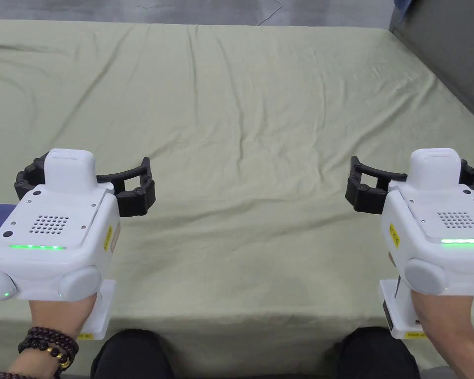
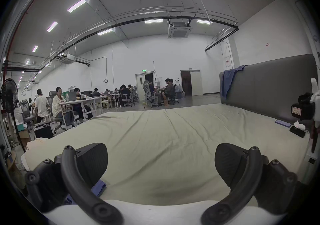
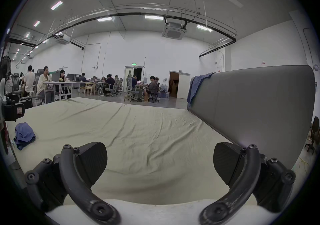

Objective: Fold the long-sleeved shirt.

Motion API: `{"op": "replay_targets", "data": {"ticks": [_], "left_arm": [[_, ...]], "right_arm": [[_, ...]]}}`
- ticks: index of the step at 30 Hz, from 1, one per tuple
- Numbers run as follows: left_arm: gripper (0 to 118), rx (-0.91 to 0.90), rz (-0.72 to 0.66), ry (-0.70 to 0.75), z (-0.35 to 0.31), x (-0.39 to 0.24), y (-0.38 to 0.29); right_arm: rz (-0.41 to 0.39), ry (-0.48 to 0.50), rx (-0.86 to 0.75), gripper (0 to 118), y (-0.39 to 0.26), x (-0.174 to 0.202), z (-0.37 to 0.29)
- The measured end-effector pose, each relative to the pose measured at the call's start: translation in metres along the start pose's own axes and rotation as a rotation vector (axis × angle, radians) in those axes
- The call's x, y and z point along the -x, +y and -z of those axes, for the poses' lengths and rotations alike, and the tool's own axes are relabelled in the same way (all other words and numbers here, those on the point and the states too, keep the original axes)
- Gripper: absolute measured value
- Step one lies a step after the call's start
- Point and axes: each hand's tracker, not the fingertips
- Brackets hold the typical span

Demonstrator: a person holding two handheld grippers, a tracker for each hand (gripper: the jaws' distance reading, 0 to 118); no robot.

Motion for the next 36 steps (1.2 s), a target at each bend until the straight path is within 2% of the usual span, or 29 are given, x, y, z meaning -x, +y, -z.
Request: {"op": "replay_targets", "data": {"ticks": [7,23,36], "left_arm": [[118,-0.003,0.001,0.001,0.0003,-0.0013,-0.0002],[118,0.011,0.005,-0.011,0.0012,-0.0037,-0.0012],[118,0.011,-0.014,-0.003,0.0023,0.0010,-0.0011]], "right_arm": [[0.029,-0.012,-0.012,118,0.0025,-0.0037,-0.0017],[0.003,-0.019,-0.004,118,0.0001,0.0008,-0.0006],[0.018,-0.024,0.005,118,0.0000,0.0015,0.0009]]}}
